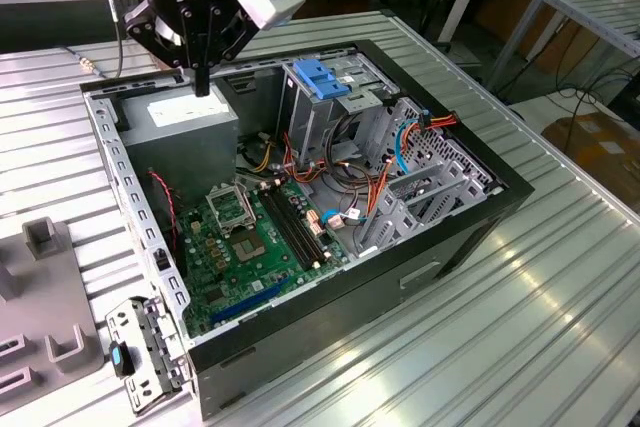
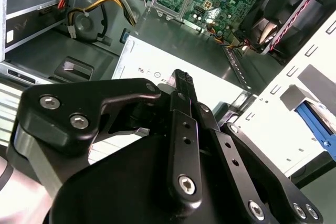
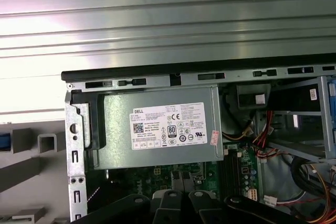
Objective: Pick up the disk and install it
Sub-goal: 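Reach for the disk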
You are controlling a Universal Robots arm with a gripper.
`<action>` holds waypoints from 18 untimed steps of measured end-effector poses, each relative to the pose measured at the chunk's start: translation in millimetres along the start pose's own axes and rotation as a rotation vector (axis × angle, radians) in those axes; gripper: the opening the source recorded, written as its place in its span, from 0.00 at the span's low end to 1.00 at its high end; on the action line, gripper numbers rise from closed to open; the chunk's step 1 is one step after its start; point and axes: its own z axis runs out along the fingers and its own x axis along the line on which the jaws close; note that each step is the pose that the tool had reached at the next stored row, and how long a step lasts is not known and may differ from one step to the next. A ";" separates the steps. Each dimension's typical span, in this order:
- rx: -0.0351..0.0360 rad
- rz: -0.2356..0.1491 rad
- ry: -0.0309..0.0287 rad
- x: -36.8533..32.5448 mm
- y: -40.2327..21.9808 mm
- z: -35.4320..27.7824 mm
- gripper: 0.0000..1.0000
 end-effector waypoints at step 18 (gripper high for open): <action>0.0002 0.000 0.0009 5.2 -0.4 0.2 0.11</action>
